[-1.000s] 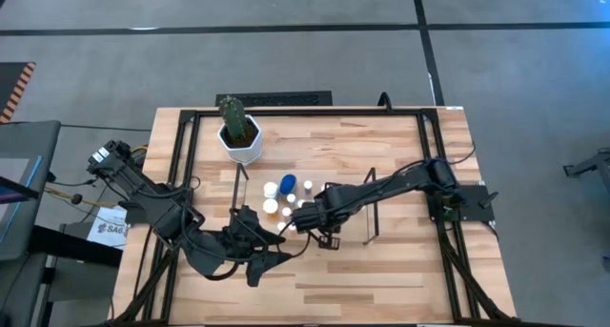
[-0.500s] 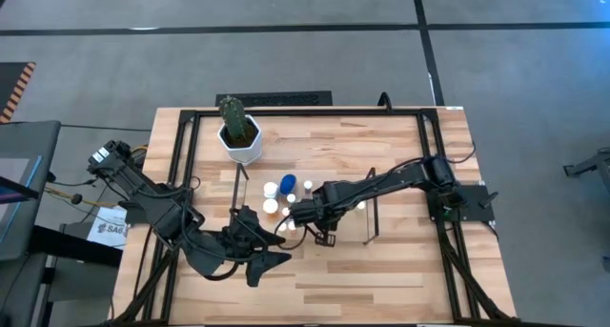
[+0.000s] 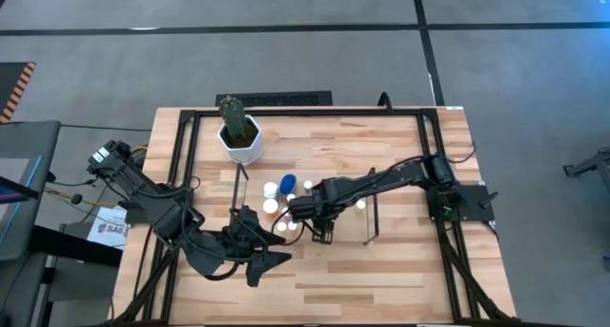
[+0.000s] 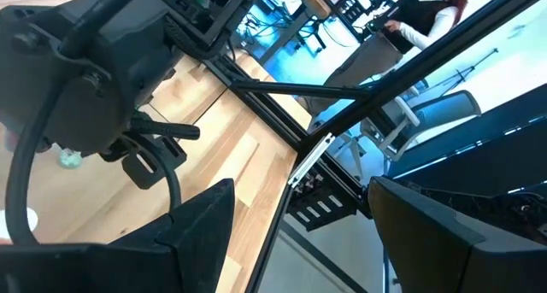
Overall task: Pick and place medicine bottles onto shelf by color
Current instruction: Put the blue pill bottle on the shelf
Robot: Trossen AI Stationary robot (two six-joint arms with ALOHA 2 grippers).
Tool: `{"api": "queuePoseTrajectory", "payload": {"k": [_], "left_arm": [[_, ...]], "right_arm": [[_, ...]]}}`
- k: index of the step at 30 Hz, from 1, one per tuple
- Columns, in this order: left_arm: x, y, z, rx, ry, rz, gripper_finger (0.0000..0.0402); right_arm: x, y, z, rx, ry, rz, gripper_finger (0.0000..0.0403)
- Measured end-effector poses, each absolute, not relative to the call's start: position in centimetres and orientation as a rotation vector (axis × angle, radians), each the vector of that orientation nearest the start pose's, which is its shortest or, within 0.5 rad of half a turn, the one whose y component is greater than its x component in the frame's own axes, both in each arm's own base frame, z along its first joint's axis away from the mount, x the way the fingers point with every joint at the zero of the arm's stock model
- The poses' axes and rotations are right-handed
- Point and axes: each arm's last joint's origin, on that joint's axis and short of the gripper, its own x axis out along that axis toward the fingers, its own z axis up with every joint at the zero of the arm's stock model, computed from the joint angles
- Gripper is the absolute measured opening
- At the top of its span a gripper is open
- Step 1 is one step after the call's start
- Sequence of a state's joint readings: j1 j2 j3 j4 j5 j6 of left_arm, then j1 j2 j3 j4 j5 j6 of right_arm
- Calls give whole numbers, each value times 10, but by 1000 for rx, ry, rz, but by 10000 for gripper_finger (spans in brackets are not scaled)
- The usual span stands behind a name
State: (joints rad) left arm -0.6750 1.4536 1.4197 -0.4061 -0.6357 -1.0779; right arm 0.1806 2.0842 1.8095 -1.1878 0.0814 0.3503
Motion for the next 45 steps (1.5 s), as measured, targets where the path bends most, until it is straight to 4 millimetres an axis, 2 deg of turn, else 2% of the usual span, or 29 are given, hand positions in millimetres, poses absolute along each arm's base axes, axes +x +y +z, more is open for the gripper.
{"api": "queuePoseTrajectory", "payload": {"k": [4, 7, 14, 18, 22, 26, 31, 35, 40, 45], "left_arm": [[259, -186, 379, -798, 326, 150, 258], [259, -185, 379, -798, 326, 152, 258], [260, -183, 377, -783, 337, 168, 258], [258, -181, 367, -745, 400, 226, 258], [260, -184, 346, -801, 492, 336, 258], [265, -202, 320, -879, 613, 371, 258], [270, -228, 285, -973, 759, 415, 258], [276, -240, 259, -1046, 790, 509, 258], [288, -236, 231, -1166, 815, 702, 258], [299, -224, 207, -1203, 905, 869, 258]], "right_arm": [[405, 71, 229, 89, 1446, -170, 237], [401, 71, 236, 85, 1444, -164, 250], [376, 67, 282, 100, 1386, -153, 245], [354, 69, 313, 122, 1335, -148, 240], [333, 76, 339, 136, 1277, -121, 240], [315, 87, 358, 114, 1221, -78, 240], [304, 102, 365, 77, 1195, -35, 240], [301, 112, 365, 38, 1197, 3, 240], [297, 121, 364, -4, 1198, 44, 240], [293, 124, 363, -24, 1226, 50, 240]]}}
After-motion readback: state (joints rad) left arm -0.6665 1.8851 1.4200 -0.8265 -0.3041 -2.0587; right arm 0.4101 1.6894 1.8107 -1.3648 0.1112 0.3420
